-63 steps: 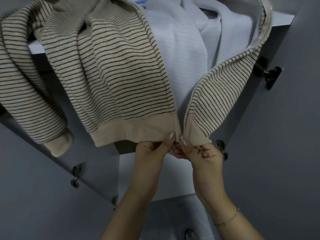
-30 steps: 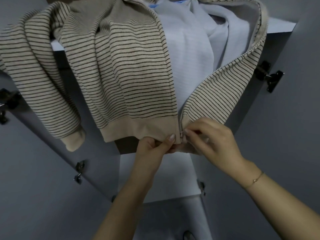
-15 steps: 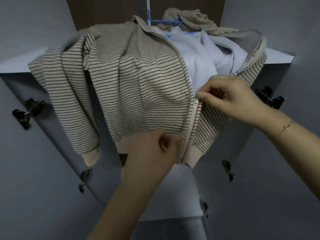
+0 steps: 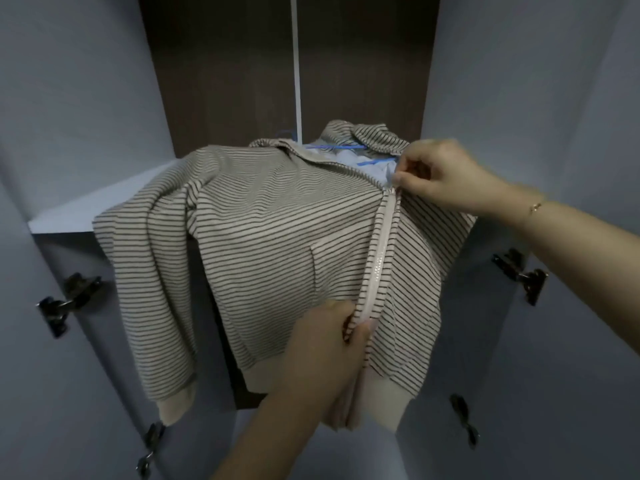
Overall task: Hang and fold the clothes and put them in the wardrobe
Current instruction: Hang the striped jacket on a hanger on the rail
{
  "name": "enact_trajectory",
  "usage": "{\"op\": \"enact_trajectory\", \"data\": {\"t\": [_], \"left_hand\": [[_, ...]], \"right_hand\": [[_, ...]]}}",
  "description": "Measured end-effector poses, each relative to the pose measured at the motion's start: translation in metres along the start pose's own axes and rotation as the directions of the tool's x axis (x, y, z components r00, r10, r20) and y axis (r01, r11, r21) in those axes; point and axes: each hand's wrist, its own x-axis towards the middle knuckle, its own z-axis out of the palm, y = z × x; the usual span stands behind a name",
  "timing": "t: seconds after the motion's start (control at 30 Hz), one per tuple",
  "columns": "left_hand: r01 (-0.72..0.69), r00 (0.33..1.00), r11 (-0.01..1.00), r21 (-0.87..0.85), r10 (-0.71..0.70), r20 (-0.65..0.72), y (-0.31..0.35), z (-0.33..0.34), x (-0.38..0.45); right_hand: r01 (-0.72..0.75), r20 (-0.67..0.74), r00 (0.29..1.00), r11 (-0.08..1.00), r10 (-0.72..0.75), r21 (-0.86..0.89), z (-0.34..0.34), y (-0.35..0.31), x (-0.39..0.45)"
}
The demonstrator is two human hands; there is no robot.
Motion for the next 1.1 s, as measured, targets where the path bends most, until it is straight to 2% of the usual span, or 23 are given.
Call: {"op": "enact_trajectory", "data": {"t": [0.07, 0.17, 0.3, 0.47, 0.57, 0.77, 0.83, 0.93, 1.1], "left_hand": [[0.01, 0.999, 1.0, 0.002, -0.01, -0.047, 0.005, -0.002, 0.014], [-0.006, 0.981, 1.0, 0.012, 0.008, -0.195, 0.024, -0.002, 0.059], [0.007, 0.977, 0.993, 0.122, 0.019, -0.214, 0.041, -0.004, 0.107], [-0.105, 0.98, 0.994, 0.002, 0.104, -0.168, 0.029, -0.005, 0.091], [-0.057, 0.993, 0.998, 0.036, 0.061, -0.101, 0.023, -0.01, 0.087], [-0.015, 0.955, 0.998, 0.061, 0.033, -0.295, 0.041, -0.027, 0.154], [0.015, 0.961, 0.996, 0.086, 0.01, -0.277, 0.049, -0.029, 0.178], [-0.021, 0.97, 0.995, 0.096, 0.044, -0.24, 0.05, -0.024, 0.185], [0.003, 0.999, 0.991, 0.133, 0.004, -0.054, 0.032, -0.032, 0.162]], "right_hand": [[-0.002, 0.007, 1.0, 0.999, 0.002, -0.043, -0.002, 0.004, 0.014], [0.066, 0.028, 0.998, 0.996, -0.064, -0.064, -0.005, 0.004, 0.022], [0.1, 0.049, 0.994, 0.995, -0.099, -0.025, -0.009, 0.007, 0.025], [0.003, -0.003, 1.0, 1.0, -0.003, 0.028, -0.019, 0.03, 0.053], [-0.044, -0.023, 0.999, 0.999, 0.045, 0.031, -0.022, 0.038, 0.073], [-0.018, -0.012, 1.0, 0.996, 0.019, 0.082, -0.018, 0.039, 0.085], [0.008, 0.0, 1.0, 0.996, -0.008, 0.088, -0.018, 0.039, 0.084], [0.018, 0.015, 1.0, 0.995, -0.02, 0.097, -0.018, 0.044, 0.088], [-0.056, 0.06, 0.997, 0.985, 0.047, 0.165, -0.008, 0.058, 0.106]]}}
